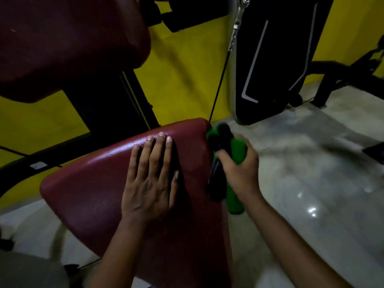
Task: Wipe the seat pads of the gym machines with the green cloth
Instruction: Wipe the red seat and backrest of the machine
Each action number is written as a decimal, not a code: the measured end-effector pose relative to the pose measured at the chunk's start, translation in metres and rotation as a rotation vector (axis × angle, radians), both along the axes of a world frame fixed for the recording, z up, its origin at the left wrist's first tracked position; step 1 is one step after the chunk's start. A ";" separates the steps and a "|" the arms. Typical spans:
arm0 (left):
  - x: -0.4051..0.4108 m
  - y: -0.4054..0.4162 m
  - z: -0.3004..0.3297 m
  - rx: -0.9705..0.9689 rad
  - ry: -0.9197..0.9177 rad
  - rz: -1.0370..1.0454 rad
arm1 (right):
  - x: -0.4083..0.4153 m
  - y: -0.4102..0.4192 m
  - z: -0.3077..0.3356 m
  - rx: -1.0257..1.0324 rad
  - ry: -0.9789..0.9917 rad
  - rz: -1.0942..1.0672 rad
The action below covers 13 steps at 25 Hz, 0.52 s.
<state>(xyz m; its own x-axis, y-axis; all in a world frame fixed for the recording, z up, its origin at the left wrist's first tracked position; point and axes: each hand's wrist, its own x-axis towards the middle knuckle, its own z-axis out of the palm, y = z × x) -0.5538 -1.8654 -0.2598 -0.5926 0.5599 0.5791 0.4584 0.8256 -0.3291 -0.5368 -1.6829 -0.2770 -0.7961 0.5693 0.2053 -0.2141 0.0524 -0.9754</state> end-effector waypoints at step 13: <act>0.001 0.001 -0.002 0.073 0.032 -0.025 | 0.043 -0.009 -0.062 -0.084 -0.231 -0.030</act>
